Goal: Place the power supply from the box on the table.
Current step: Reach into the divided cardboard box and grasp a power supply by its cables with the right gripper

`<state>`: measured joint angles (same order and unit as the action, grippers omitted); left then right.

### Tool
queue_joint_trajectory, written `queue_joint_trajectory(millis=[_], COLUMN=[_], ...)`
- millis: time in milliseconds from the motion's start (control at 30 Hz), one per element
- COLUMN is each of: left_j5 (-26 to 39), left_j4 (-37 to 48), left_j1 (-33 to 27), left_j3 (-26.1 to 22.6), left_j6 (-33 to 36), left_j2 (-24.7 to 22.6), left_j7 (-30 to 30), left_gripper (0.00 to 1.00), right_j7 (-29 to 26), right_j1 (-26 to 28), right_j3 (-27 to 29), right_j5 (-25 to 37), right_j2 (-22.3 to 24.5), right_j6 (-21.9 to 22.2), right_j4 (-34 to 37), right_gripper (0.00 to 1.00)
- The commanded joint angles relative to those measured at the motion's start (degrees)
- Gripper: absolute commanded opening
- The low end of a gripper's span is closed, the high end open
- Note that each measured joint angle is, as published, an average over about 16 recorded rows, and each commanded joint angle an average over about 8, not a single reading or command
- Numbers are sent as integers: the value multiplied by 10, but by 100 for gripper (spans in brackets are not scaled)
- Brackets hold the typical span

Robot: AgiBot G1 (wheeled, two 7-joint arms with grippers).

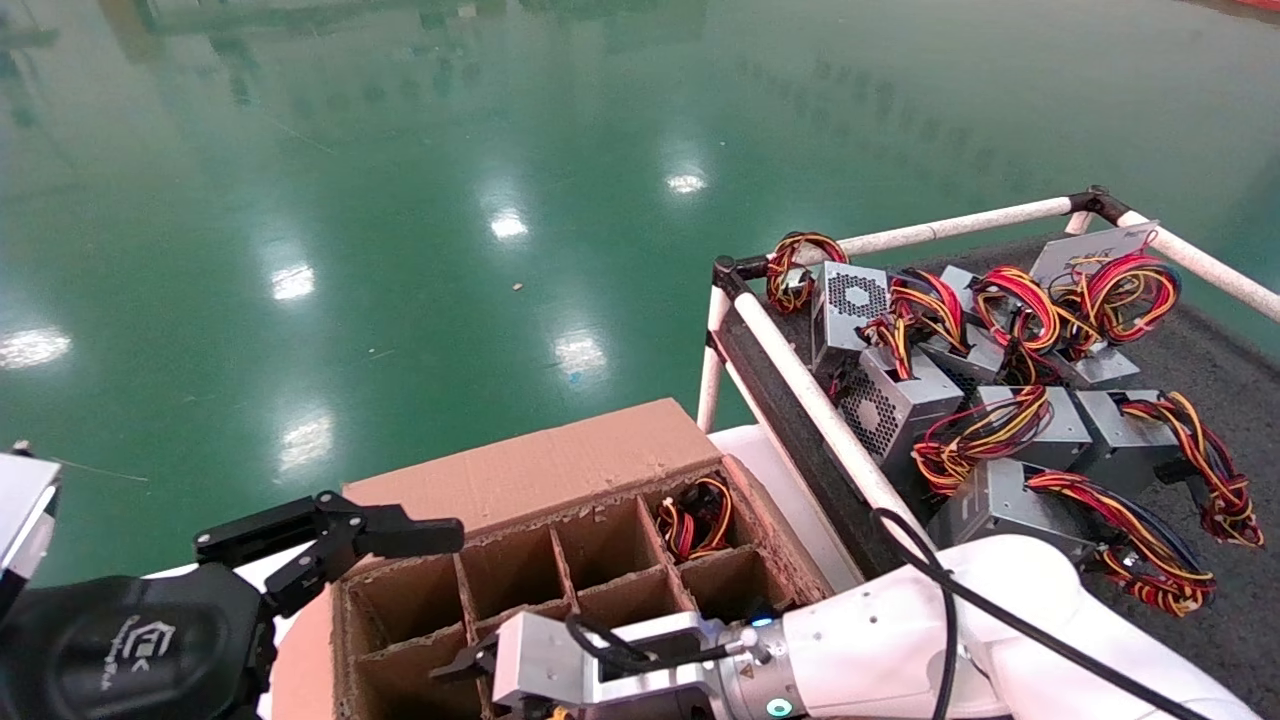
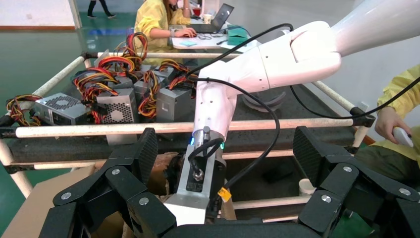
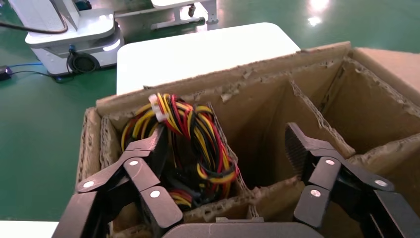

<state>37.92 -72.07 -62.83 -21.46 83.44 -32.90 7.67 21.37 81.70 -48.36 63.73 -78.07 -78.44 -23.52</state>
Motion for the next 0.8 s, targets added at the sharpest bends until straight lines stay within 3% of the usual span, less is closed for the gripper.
queue_joint_trajectory(millis=[33, 533, 800], left_j5=[0, 0, 0], left_j4=[0, 0, 0], left_j1=[0, 0, 0], left_j3=[0, 0, 0], left_j6=[0, 0, 0], left_j2=[0, 0, 0], left_j7=[0, 0, 0], left_gripper=[100, 100, 100], right_j7=[-6, -12, -18], right_j1=[-2, 4, 8], right_j3=[-9, -58, -71], right_j5=[-7, -47, -75], right_j2=[0, 3, 6], right_j6=[8, 11, -11], right_j4=[-11, -13, -3], right_gripper=[0, 0, 0])
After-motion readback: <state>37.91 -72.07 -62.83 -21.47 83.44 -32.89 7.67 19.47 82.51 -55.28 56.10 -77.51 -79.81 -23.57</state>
